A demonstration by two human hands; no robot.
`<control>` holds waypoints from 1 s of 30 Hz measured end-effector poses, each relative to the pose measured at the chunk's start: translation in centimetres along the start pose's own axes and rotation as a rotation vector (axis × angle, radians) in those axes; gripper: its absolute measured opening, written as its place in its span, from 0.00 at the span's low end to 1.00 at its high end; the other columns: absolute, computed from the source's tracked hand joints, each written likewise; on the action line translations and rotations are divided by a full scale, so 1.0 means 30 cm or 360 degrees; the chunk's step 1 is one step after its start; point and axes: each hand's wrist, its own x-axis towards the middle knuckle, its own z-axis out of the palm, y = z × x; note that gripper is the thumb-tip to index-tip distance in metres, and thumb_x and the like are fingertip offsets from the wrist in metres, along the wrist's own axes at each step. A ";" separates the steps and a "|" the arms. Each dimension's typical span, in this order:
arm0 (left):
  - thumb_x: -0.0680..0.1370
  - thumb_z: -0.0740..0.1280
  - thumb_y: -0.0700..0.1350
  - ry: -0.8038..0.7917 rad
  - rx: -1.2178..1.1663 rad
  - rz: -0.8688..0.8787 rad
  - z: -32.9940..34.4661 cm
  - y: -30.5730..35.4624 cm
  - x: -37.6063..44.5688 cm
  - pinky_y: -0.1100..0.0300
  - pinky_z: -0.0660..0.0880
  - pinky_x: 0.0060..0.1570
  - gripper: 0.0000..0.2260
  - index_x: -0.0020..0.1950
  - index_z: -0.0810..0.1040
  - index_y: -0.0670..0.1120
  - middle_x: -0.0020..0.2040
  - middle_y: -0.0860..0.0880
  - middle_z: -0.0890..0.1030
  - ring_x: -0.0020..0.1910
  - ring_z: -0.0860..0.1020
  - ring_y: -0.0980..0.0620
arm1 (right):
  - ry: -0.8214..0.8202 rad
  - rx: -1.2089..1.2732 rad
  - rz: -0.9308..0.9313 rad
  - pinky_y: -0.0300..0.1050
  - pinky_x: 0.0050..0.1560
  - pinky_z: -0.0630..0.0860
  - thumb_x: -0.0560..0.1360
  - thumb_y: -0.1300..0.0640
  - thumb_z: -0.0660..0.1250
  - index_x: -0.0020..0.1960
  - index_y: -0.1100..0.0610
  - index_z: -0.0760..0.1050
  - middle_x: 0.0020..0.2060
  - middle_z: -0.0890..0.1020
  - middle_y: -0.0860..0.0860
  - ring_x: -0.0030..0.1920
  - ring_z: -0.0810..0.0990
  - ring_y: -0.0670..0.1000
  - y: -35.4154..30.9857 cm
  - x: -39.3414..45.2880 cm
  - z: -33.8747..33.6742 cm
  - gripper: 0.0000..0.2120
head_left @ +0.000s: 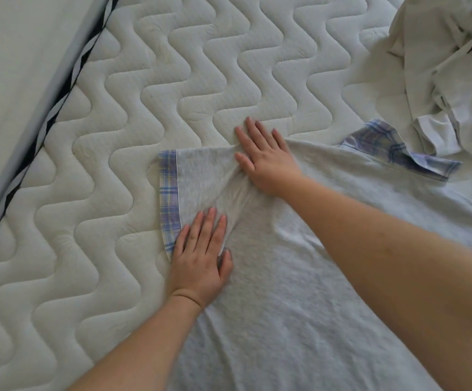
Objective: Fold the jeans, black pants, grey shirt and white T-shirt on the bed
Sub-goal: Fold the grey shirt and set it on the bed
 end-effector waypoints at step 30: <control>0.72 0.75 0.53 0.0148 -0.1362 -0.1348 -0.221 -0.072 0.062 0.53 0.74 0.57 0.30 0.70 0.71 0.47 0.54 0.52 0.79 0.52 0.78 0.50 | 0.0264 0.0810 0.0401 0.45 0.43 0.73 0.77 0.59 0.56 0.53 0.49 0.81 0.39 0.78 0.44 0.43 0.78 0.50 -0.164 -0.265 -0.222 0.15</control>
